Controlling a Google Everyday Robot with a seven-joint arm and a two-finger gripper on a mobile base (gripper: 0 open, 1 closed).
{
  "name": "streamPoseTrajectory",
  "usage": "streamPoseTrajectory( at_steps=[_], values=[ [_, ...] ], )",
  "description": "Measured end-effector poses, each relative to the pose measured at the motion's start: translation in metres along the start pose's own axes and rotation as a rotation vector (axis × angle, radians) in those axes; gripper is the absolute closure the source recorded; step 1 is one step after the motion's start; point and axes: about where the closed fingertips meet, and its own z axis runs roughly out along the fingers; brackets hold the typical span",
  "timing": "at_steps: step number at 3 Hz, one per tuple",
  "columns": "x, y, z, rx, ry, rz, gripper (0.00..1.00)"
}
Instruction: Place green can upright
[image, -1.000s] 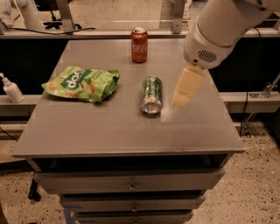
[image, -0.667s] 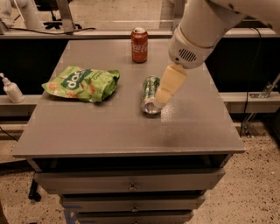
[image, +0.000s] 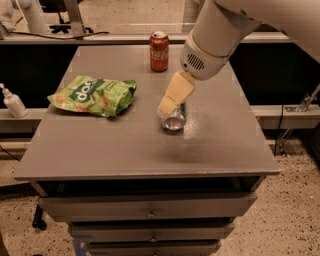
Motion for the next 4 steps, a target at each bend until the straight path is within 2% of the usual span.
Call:
streamPoseTrajectory(
  at_steps=[1,2,3,4],
  values=[
    [0.0,0.0,0.0,0.0,0.0,0.001,0.0],
    [0.005,-0.007,0.003,0.005,-0.019,0.109,0.0],
    [0.013,-0.03,0.016,0.018,-0.025,0.319,0.0],
    [0.019,-0.053,0.034,0.047,0.029,0.504,0.0]
  ],
)
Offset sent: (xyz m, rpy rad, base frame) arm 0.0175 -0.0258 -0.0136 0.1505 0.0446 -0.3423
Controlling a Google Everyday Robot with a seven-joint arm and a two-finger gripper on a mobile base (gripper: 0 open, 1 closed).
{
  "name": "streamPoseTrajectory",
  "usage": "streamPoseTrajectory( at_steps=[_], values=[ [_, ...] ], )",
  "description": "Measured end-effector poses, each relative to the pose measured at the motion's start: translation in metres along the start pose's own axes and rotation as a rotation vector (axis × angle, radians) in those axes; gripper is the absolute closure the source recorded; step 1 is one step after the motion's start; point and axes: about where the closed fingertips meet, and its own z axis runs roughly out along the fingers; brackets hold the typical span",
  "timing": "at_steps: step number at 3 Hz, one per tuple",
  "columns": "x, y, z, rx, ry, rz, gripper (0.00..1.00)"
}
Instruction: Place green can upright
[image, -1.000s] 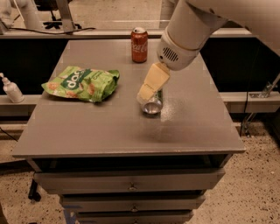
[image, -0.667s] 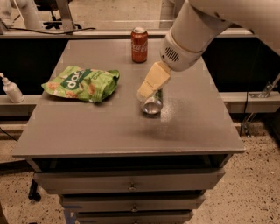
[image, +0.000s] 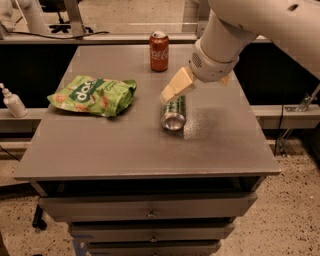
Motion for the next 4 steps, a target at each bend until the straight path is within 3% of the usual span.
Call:
streamPoseTrajectory(
  at_steps=[1,2,3,4],
  values=[
    [-0.011,-0.013,0.015,0.078,0.08,0.135,0.0],
    [-0.028,-0.011,0.028,0.175,0.164,0.251,0.0],
    [-0.04,-0.003,0.035,0.224,0.2,0.32,0.0],
    [-0.044,0.008,0.038,0.237,0.203,0.386,0.0]
  ],
)
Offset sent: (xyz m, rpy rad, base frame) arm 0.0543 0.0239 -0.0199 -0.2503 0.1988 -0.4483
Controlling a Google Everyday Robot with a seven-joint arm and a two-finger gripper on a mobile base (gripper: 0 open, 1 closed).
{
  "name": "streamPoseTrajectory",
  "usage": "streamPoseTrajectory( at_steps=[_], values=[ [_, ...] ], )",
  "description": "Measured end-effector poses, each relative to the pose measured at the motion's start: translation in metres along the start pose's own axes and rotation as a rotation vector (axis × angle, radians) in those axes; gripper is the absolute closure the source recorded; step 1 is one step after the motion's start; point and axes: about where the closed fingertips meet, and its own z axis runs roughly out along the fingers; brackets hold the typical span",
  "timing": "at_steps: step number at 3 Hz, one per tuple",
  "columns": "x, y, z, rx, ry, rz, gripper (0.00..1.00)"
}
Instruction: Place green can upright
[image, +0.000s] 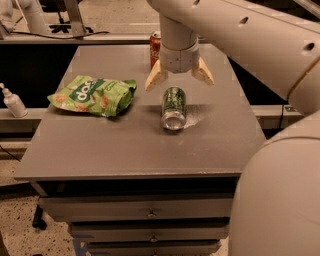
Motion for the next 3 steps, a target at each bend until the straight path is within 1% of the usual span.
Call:
streamPoseTrajectory(
  at_steps=[1,2,3],
  values=[
    [0.007,0.013,-0.001,-0.026,-0.004,0.052,0.0],
    [0.015,0.024,0.001,-0.061,-0.011,0.081,0.0],
    [0.021,0.032,0.008,-0.082,-0.01,0.088,0.0]
  ],
)
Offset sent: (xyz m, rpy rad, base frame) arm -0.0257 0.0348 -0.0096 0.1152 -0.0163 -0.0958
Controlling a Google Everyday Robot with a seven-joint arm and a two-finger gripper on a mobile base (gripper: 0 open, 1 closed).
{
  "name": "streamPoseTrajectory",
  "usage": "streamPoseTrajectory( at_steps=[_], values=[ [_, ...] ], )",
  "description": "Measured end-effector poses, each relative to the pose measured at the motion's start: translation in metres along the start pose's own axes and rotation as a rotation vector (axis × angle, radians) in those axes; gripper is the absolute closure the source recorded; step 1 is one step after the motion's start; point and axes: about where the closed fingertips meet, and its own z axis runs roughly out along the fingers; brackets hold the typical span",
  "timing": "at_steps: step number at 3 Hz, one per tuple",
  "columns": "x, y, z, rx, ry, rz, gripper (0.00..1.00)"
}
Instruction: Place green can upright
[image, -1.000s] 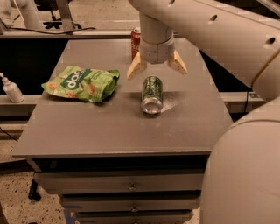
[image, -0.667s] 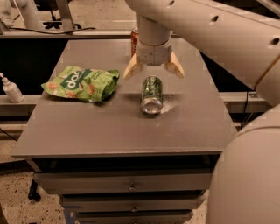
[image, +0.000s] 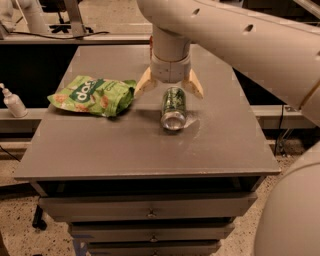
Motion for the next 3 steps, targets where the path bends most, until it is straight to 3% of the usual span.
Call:
streamPoseTrajectory(
  at_steps=[1,3],
  values=[
    [0.007,0.001,0.013,-0.002,0.016,0.003,0.0],
    [0.007,-0.013,0.023,0.032,0.013,-0.014,0.41]
  ],
)
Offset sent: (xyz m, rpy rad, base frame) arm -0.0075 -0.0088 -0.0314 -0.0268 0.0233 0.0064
